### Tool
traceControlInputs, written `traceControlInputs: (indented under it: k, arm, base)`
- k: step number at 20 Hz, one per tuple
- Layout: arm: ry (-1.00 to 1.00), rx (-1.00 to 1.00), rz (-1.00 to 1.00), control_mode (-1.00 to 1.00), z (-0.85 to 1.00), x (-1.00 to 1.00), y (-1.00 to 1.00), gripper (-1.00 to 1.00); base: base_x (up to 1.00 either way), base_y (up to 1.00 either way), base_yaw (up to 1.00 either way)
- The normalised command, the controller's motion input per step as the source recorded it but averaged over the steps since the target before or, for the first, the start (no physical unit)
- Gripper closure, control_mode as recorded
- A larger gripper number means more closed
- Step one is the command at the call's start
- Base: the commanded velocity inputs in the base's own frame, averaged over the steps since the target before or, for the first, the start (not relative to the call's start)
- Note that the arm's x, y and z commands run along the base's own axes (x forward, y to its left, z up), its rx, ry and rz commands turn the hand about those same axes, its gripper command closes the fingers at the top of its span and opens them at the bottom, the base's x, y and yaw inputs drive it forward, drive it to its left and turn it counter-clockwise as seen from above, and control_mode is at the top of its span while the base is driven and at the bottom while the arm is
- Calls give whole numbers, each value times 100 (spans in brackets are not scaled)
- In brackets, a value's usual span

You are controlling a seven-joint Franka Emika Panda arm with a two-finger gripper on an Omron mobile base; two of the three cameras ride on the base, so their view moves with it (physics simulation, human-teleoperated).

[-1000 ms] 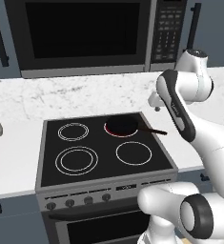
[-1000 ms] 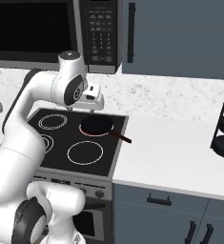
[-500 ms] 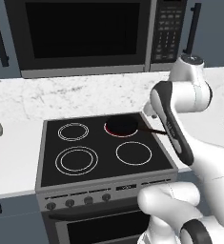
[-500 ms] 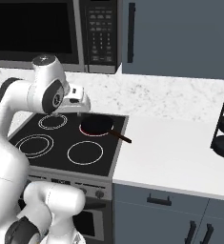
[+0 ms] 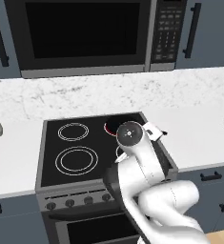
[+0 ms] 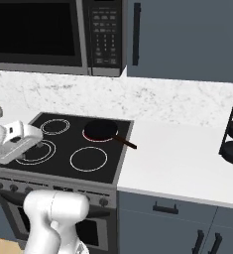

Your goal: Turn off the rear right burner of the stove.

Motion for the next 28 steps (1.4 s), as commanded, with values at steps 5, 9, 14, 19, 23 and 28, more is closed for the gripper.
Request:
traceControlInputs:
  k: [5,9,14,19,23,28]
  arm:
    - [-16,-47,18,-100,-98,-100,100,-100]
    - [-15,-52,19,-100,-88,-93,100,-100]
    - [-13,-38,27,-100,-95,-34,91,-100]
    - [-3,-9,10,-100,-51,32,30,-100]
    - [-1,0,3,-100,-34,49,3,-100]
    - [0,0,0,-100,-19,51,0,-100]
  base:
    - [0,0,0]
    - [0,0,0]
    - [0,0,0]
    - [0,0,0]
    - [0,0,0]
    - [0,0,0]
